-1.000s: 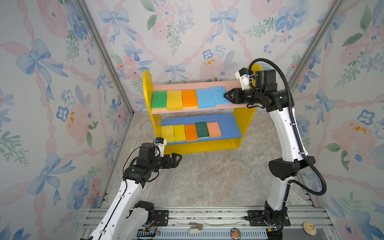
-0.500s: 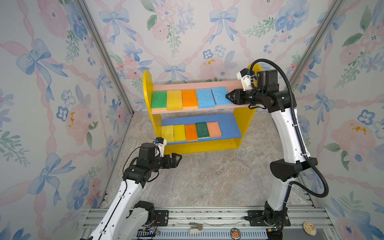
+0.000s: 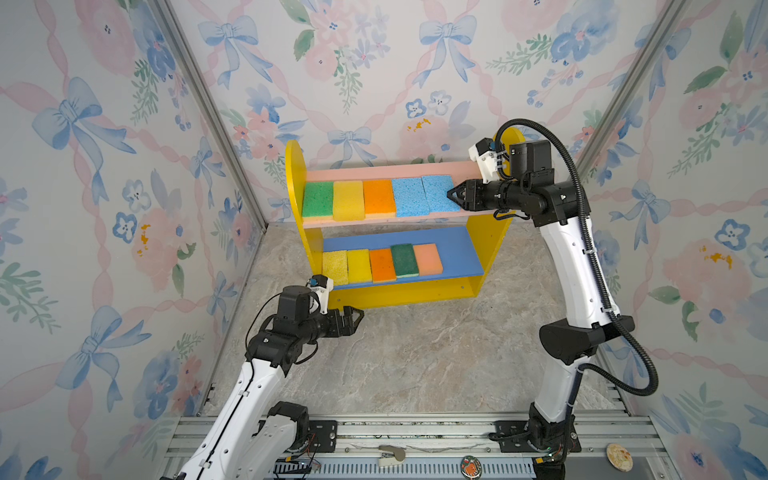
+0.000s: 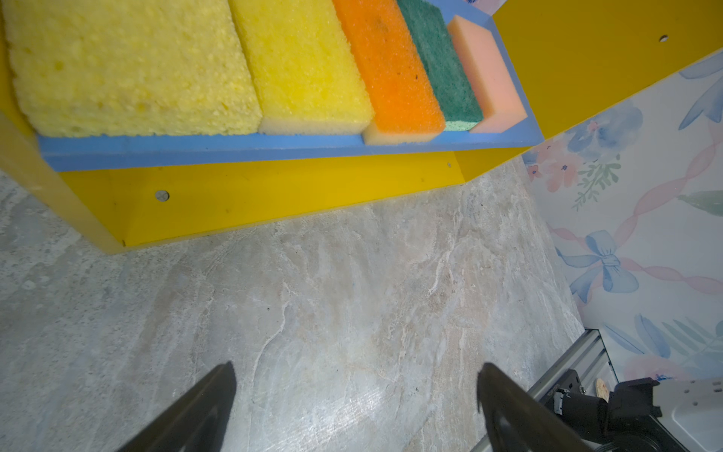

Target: Place and organize the cleaning sponges onto the shelf

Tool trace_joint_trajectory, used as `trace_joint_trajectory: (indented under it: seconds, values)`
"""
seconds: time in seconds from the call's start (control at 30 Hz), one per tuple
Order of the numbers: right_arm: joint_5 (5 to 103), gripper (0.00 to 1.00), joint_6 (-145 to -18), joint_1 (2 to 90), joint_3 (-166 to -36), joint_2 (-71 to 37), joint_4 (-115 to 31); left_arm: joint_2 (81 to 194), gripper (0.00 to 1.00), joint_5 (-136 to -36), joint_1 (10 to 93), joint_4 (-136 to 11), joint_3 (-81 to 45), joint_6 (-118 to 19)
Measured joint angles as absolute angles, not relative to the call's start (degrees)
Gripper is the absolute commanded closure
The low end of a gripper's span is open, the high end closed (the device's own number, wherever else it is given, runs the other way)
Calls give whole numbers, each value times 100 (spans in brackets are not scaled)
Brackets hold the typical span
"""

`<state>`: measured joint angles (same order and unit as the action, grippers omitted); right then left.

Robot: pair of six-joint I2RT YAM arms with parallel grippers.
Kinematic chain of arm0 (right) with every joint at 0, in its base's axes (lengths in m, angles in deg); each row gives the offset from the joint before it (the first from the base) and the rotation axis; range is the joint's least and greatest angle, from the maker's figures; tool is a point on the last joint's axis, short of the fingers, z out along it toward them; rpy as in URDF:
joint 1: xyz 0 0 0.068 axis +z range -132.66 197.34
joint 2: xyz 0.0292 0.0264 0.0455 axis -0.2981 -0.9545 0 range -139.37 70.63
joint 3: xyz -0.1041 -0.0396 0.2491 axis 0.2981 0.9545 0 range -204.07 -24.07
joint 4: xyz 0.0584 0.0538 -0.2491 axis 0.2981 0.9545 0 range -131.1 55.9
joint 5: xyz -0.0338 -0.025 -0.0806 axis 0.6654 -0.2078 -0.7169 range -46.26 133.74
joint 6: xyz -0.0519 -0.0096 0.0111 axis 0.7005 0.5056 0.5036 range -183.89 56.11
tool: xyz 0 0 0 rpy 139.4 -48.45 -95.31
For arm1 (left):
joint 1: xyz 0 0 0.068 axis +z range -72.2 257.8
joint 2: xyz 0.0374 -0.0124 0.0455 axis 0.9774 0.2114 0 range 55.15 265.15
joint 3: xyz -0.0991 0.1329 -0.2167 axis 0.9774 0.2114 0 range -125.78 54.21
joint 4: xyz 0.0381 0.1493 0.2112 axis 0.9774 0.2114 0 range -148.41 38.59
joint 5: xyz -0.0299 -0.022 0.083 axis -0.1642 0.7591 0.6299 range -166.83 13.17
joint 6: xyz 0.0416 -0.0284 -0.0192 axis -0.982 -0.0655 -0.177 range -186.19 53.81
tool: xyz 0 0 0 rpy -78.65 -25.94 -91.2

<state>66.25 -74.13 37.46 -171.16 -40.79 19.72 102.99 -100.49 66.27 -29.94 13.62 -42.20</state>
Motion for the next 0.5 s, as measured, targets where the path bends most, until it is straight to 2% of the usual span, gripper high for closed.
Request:
trace_joint_trajectory:
  seconds: [0.03, 0.1, 0.13, 0.37, 0.5]
  values:
    - [6625, 62, -7413, 3755, -17116, -4081, 1972, 10299, 2, -10049, 6627, -2994, 1362, -4220]
    - [6651, 47, -7422, 3762, -17122, -4081, 1961, 10299, 2, -10049, 6627, -2994, 1362, -4220]
    - [6649, 43, -7426, 3759, -17136, -4081, 1952, 10299, 2, -10049, 6627, -2994, 1362, -4220]
    - [6697, 26, -7485, 3654, -17144, -4037, 1915, 10299, 2, -10049, 6627, -2994, 1362, -4220]
    - [6754, 21, -7592, 3547, -17142, -3963, 1954, 10297, 2, -10049, 6697, -2994, 1362, -4218]
